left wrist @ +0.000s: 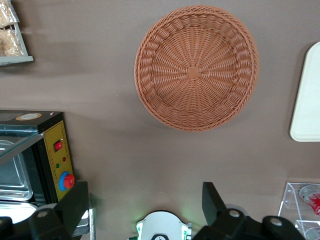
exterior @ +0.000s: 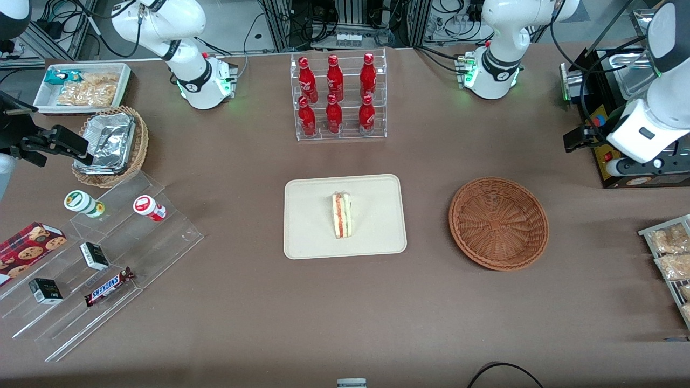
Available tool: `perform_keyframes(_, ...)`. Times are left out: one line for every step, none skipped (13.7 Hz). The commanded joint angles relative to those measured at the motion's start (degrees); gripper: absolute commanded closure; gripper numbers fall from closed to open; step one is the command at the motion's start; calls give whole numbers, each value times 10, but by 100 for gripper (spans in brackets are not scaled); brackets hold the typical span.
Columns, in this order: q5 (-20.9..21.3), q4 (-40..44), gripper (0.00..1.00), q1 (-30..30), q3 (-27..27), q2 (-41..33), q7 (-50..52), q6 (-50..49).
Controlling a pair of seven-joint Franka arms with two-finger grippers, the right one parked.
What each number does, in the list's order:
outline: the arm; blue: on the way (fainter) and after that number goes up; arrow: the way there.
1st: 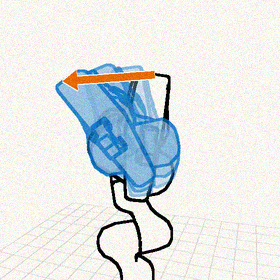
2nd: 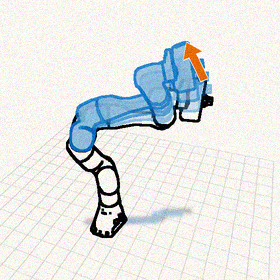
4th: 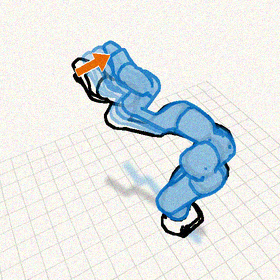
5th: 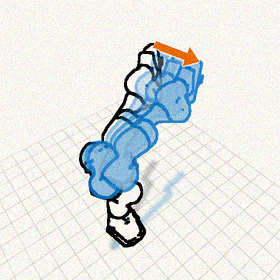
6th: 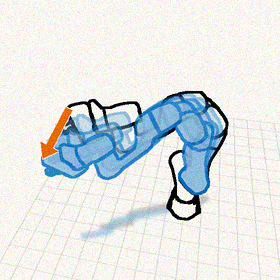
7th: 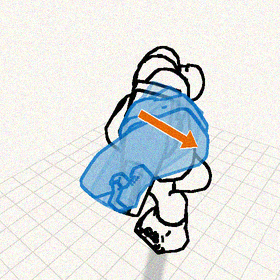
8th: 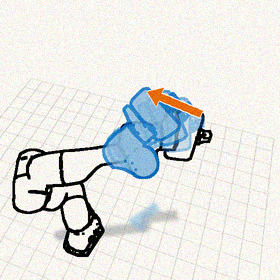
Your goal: Place sandwich from basket to tray
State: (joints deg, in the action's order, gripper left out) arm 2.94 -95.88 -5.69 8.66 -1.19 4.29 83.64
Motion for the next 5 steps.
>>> perform_keyframes(-13, 24, 0, -16, 8, -9, -9, -5)
perform_keyframes(-13, 29, 0, -15, 8, -7, -9, -4)
perform_keyframes(-15, 29, 0, -16, 8, -7, -9, 3)
perform_keyframes(-25, 29, 0, -15, 8, -6, -9, 17)
perform_keyframes(-37, 28, 0, -15, 7, -4, -9, 30)
